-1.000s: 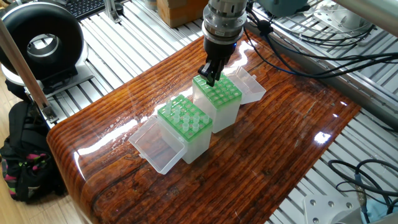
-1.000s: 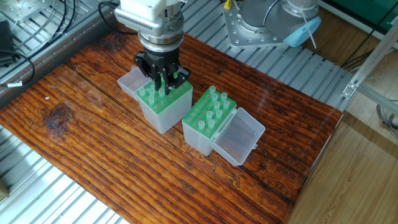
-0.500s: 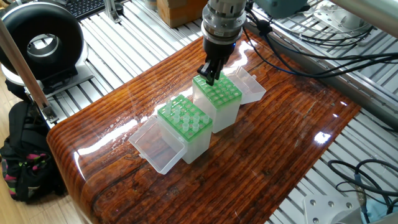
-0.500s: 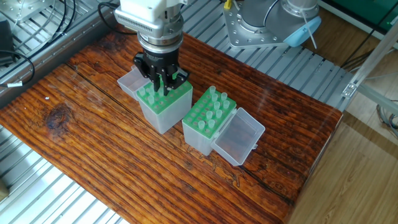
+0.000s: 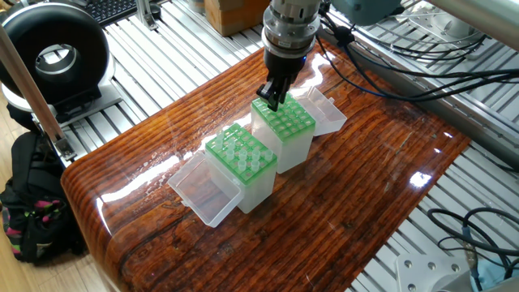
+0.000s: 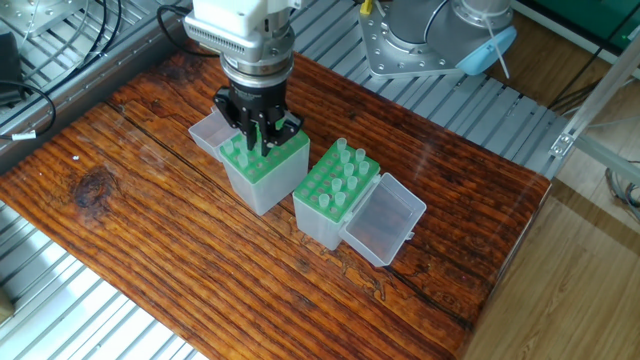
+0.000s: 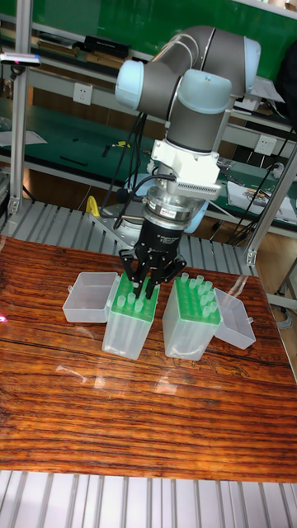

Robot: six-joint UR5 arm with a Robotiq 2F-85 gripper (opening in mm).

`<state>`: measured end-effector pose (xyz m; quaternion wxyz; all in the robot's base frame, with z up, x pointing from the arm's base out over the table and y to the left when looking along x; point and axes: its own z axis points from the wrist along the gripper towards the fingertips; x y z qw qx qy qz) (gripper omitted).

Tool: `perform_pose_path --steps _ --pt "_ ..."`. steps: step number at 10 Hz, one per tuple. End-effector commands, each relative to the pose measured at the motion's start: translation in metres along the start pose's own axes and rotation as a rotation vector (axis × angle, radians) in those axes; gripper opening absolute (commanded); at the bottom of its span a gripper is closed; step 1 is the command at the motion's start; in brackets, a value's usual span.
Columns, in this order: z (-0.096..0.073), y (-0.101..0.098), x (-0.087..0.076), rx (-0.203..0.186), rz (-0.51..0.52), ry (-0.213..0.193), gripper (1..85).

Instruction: Transfer all large pipette tips from one holder to another

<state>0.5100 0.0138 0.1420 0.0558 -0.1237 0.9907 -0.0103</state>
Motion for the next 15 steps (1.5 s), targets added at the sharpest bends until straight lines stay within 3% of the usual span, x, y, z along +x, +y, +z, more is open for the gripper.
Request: perform_pose_path --steps 1,10,15 --pt "-0.001 0.003 -0.003 -0.012 0.006 -0.012 23.7" --pt "-0.007 0.003 -0.001 -0.01 0.016 -0.005 11.3" --pt "-0.024 0.002 0.004 -0.005 0.017 0.015 8.0"
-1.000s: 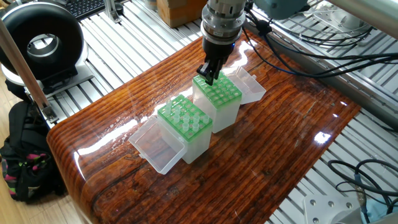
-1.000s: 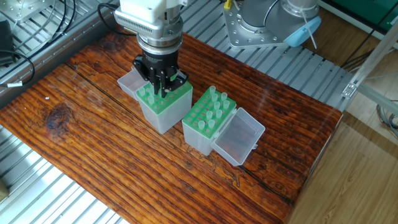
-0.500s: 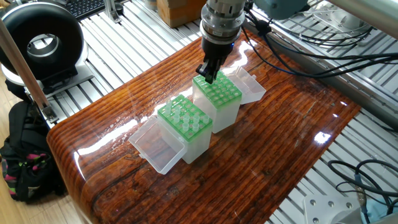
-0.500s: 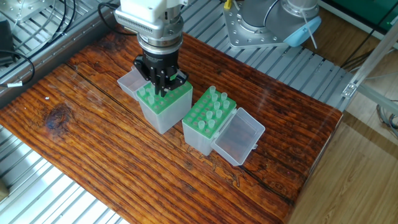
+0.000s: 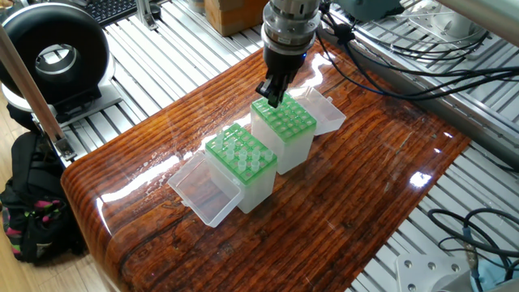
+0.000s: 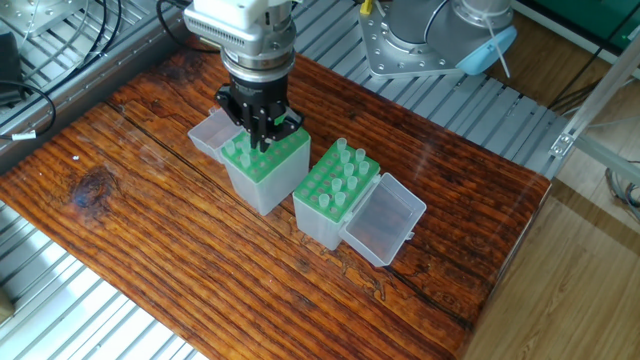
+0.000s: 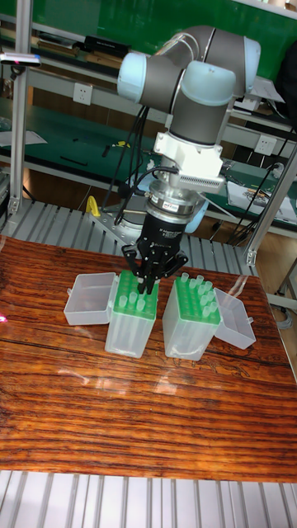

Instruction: Transfer all large pipette tips from one holder to another

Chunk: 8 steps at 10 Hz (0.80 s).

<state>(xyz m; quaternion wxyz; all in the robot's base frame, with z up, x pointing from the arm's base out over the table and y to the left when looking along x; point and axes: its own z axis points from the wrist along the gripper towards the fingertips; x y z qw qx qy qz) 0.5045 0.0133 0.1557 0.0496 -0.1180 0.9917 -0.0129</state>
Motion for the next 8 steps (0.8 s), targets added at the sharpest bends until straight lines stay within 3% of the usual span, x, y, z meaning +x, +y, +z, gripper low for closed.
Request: perform_pose_path --steps 1,8 --pt "-0.014 0.001 0.0 -0.002 0.011 0.007 8.0" --pt "-0.037 0.006 0.003 -0.002 0.012 0.037 8.0"
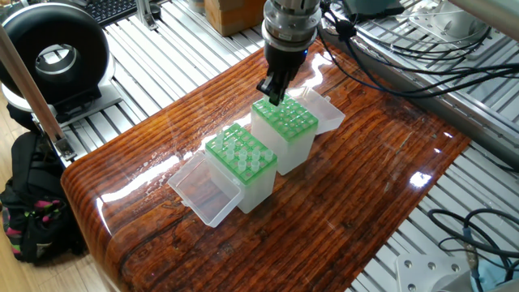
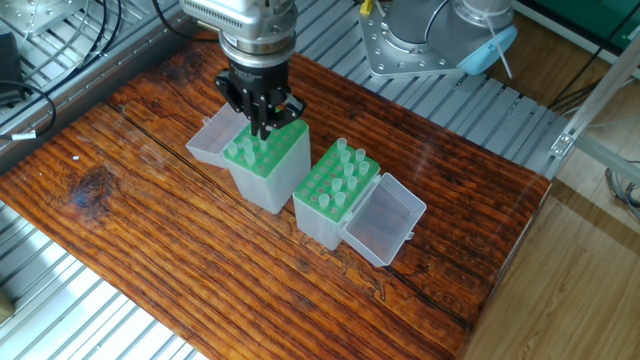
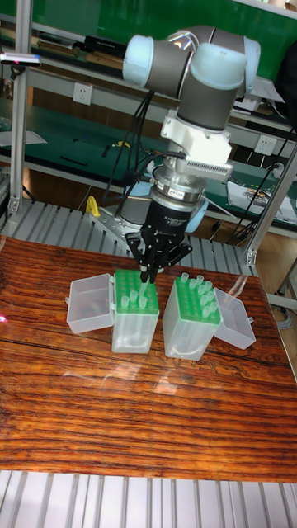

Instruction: Transfer all large pipette tips from one holder to another

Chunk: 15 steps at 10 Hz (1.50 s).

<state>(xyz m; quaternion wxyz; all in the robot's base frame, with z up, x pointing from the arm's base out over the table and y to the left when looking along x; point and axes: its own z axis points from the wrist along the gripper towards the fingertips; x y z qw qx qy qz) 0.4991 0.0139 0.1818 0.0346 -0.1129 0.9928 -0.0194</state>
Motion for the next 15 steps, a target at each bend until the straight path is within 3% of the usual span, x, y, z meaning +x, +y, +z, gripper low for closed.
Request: perform_pose_path --steps 1,15 --pt "-0.015 0.006 0.001 -0.012 -0.001 0.007 8.0" --pt "-0.092 0.033 0.019 -0.037 0.046 -0.005 8.0"
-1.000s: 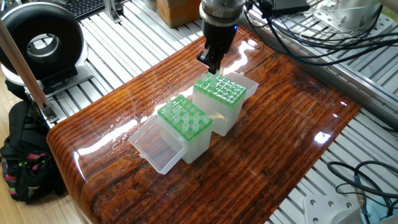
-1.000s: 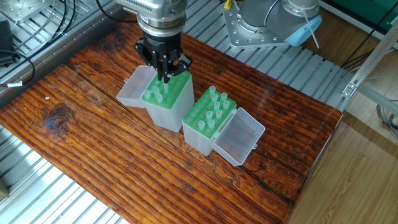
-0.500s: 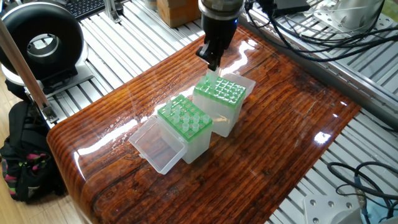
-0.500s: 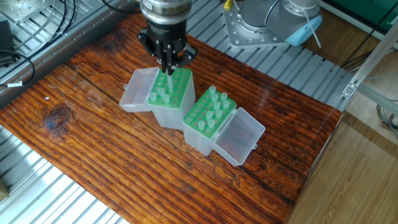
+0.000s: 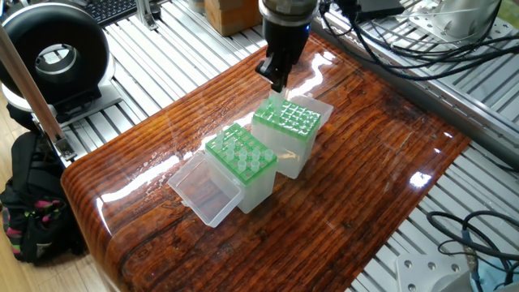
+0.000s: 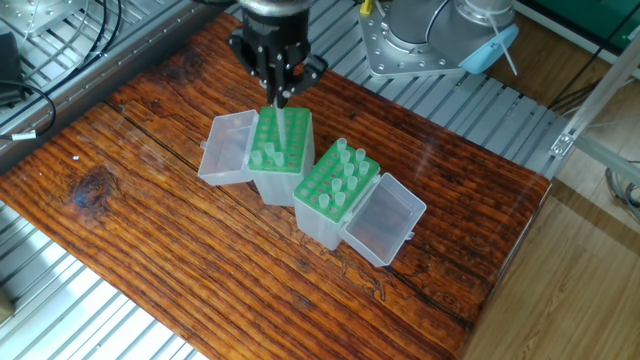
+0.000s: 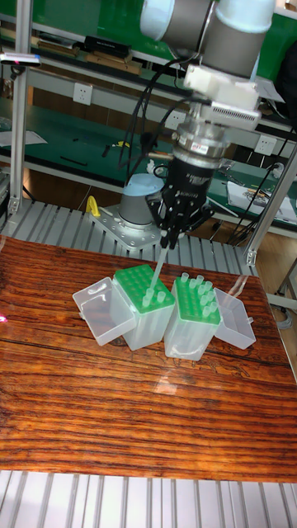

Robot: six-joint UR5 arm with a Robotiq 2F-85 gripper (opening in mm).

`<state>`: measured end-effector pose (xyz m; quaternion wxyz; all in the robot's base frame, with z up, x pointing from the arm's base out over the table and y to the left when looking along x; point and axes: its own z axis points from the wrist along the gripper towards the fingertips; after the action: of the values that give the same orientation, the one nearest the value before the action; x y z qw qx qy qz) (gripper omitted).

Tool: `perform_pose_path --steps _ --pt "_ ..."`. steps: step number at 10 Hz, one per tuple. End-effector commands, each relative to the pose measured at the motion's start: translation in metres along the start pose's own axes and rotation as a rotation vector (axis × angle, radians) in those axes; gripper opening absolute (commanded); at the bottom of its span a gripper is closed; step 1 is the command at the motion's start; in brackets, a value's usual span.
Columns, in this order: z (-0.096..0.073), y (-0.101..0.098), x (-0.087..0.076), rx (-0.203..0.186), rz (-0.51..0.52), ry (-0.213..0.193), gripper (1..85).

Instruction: Transfer all large pipette tips from one holder to another

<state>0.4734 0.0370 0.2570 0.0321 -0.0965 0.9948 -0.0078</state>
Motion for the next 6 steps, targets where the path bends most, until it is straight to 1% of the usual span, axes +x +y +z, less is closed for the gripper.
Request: perform_pose_path --steps 1,4,6 --pt "-0.017 0.012 0.007 -0.024 0.012 -0.008 8.0" --pt "-0.031 0.026 0.013 -0.046 0.029 -0.007 8.0" --pt "-0.046 0.031 0.021 -0.049 0.031 -0.012 8.0"
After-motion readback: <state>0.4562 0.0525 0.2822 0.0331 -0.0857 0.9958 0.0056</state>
